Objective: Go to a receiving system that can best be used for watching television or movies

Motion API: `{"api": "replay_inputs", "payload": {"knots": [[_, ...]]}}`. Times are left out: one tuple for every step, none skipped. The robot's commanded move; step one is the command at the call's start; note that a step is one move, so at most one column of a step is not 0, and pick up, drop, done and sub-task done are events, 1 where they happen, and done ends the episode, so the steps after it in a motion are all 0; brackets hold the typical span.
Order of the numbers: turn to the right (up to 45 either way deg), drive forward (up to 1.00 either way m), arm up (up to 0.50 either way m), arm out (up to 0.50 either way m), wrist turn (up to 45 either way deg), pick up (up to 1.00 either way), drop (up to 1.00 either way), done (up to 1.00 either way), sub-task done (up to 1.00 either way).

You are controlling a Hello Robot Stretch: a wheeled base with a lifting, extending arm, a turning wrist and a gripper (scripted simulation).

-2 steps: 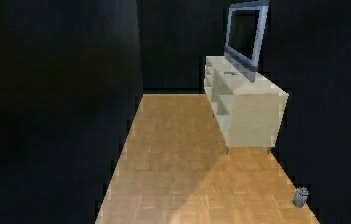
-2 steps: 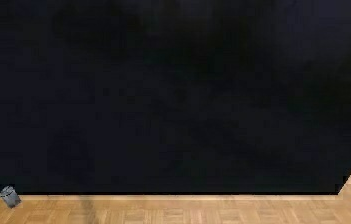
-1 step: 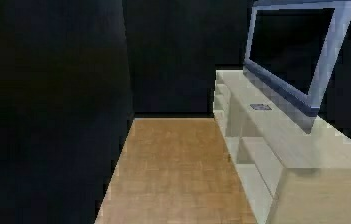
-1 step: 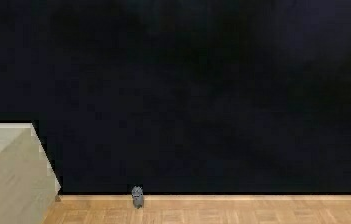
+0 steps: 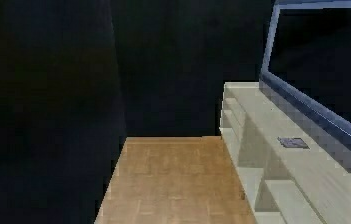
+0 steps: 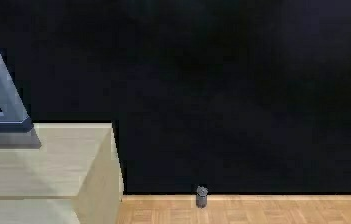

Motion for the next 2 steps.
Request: {"api": "replay_inputs", "payload": {"knots": [[33.0,0.00,0.00,0.00,0.0,0.00,0.00,0.00,0.00],[0.0,0.00,0.00,0.00,0.0,0.00,0.00,1.00,0.00]]}}
